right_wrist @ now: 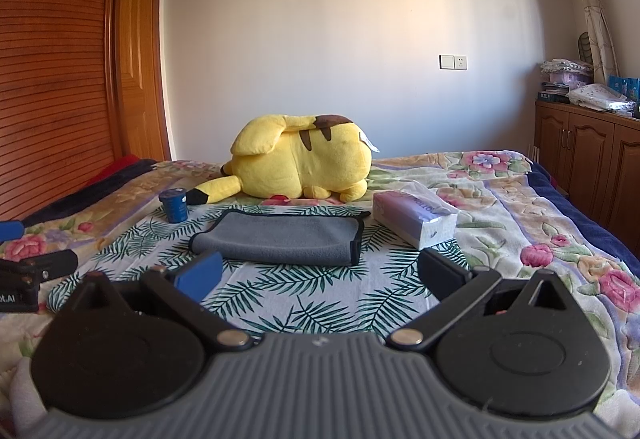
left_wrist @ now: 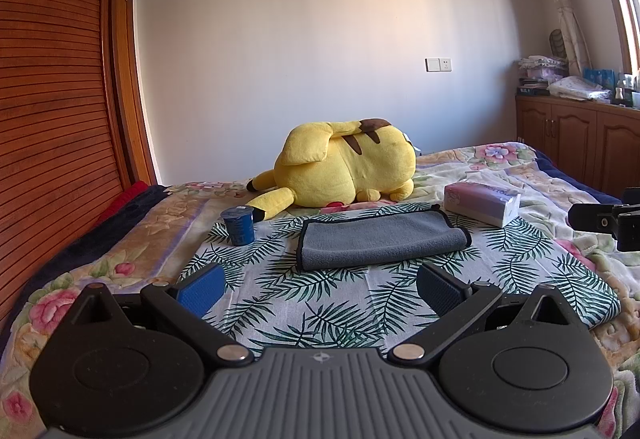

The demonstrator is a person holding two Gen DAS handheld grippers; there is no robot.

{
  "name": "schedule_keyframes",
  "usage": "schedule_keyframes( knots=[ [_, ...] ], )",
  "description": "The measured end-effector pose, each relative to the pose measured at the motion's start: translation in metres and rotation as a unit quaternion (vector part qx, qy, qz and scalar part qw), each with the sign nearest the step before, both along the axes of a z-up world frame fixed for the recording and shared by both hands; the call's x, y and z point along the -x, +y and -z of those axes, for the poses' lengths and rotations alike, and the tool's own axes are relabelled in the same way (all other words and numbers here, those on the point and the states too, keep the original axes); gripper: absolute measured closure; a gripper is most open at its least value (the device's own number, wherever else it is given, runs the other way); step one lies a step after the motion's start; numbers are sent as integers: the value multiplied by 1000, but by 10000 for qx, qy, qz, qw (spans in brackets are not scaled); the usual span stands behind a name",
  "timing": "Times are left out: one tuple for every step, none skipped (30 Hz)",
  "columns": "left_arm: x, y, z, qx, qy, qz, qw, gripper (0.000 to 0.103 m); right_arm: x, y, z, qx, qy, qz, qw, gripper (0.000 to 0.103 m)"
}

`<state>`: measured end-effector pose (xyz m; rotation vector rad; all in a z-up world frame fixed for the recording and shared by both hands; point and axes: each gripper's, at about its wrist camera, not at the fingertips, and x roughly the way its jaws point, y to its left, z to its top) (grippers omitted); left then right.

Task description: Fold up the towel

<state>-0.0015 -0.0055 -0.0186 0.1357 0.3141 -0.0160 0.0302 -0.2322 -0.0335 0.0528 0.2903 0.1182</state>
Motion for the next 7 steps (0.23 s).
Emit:
schedule_keyframes(
  knots=[
    [0,0,0,3,-2,-3,10000,0,0,0,0,1,-2,2,10000,0],
    [0,0,0,4,-3,-4,10000,0,0,0,-1,0,-2,1,10000,0],
    [0,0,0,4,-2,-2,10000,0,0,0,0,-1,-1,1,10000,0],
    [0,0,0,4,0,-2,10000,0,0,0,0,0,-1,2,10000,0],
    [0,0,0,4,0,-1,10000,0,0,0,0,0,0,1,10000,0],
    [0,0,0,1,-1,-5,10000,0,0,0,0,0,1,0,10000,0],
    [0,0,0,-1,2,-5,10000,0,0,0,0,1,-1,2,10000,0]
  ],
)
